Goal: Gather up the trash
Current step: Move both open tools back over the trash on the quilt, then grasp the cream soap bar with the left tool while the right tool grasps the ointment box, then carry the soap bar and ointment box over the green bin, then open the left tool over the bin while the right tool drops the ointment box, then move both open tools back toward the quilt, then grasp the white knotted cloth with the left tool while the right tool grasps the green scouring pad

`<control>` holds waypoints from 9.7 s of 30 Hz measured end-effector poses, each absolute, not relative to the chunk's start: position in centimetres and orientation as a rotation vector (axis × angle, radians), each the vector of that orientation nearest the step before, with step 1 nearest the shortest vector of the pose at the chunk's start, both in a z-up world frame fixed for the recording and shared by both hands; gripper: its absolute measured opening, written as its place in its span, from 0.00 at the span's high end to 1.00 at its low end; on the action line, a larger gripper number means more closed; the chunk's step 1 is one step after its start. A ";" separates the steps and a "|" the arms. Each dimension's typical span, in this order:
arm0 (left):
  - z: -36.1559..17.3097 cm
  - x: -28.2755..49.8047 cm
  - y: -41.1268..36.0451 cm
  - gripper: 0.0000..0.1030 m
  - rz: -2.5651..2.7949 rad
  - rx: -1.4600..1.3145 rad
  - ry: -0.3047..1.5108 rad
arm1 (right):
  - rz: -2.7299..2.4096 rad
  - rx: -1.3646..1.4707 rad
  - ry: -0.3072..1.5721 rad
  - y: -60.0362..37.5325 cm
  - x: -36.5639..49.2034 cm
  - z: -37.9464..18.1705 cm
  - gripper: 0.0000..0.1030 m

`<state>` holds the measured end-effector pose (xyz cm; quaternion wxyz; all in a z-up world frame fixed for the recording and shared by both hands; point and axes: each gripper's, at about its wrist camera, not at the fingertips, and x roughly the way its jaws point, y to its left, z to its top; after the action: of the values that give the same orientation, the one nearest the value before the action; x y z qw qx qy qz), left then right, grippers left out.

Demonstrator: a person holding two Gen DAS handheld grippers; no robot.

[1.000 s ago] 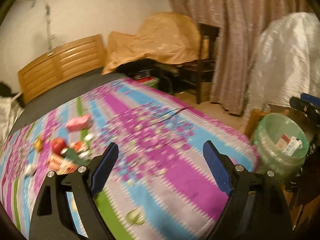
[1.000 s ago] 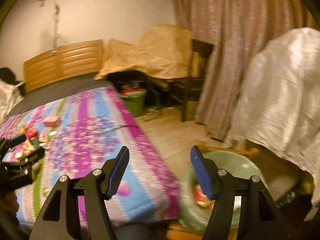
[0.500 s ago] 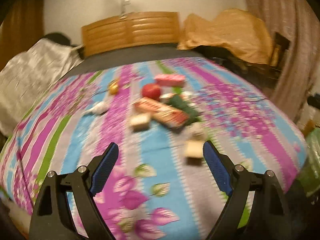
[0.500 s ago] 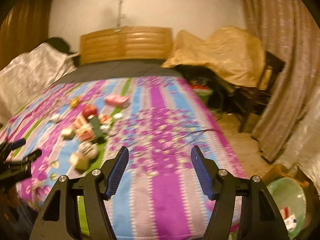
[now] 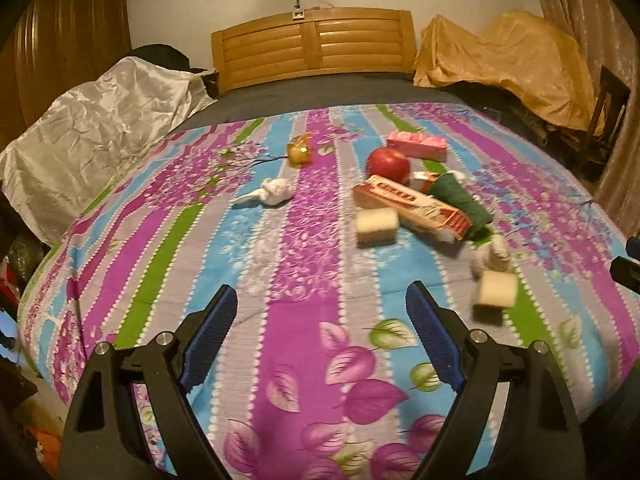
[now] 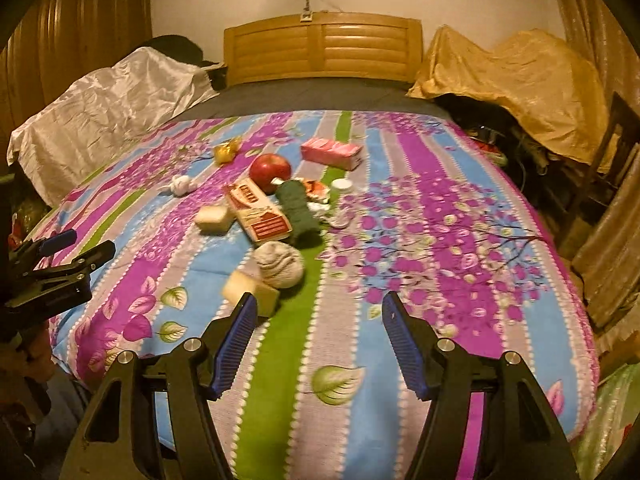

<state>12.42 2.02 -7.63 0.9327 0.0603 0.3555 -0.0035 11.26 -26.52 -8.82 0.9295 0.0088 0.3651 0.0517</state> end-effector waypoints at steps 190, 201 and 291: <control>-4.9 -4.5 -60.8 0.31 -1.350 0.644 0.639 | -0.936 0.486 0.705 -75.4 -22.6 -7.5 0.32; -2.0 -3.3 -57.0 0.31 -1.271 0.562 0.546 | -0.963 0.535 0.583 -74.5 -25.1 -6.5 0.32; 13.7 9.3 -10.5 0.06 -0.238 0.041 0.216 | -0.356 0.200 0.554 -48.2 -2.5 1.2 0.17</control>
<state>9.32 -10.52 13.69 0.9869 0.0204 0.1076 -0.1186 -2.50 -48.21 1.21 0.9414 0.0980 0.2714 -0.1745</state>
